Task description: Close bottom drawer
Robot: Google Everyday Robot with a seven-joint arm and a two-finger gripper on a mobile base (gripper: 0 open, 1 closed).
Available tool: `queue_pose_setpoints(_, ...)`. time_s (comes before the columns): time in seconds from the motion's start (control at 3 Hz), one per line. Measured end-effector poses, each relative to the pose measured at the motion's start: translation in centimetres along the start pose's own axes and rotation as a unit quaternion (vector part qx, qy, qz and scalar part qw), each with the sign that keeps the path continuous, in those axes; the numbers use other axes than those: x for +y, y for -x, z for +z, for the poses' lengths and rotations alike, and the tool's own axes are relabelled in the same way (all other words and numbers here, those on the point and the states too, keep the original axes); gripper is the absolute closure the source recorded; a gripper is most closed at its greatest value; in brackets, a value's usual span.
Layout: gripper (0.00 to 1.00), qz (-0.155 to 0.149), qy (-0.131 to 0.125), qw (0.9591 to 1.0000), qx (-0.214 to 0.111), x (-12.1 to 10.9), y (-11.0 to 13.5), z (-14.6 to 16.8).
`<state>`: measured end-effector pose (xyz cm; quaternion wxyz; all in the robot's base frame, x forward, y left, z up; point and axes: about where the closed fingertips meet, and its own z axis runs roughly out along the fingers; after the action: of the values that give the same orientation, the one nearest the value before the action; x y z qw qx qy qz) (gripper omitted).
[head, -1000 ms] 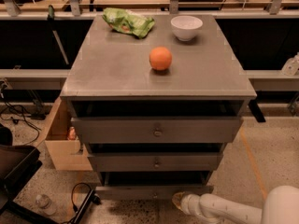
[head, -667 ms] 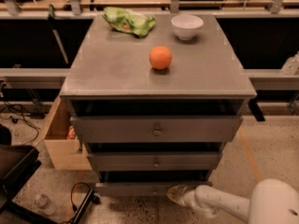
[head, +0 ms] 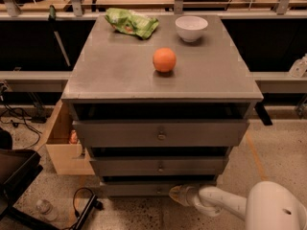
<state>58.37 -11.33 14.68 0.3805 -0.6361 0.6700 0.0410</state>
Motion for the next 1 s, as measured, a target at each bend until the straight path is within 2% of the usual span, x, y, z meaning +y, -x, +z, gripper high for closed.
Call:
queue_pose_setpoints(0.67, 1.0, -0.004, 0.002, 1.0, 0.005, 0.4, 0.2, -0.1)
queue_pose_setpoints(1.0, 1.0, 0.009, 0.008, 0.9999, 0.004, 1.0, -0.2, -3.7)
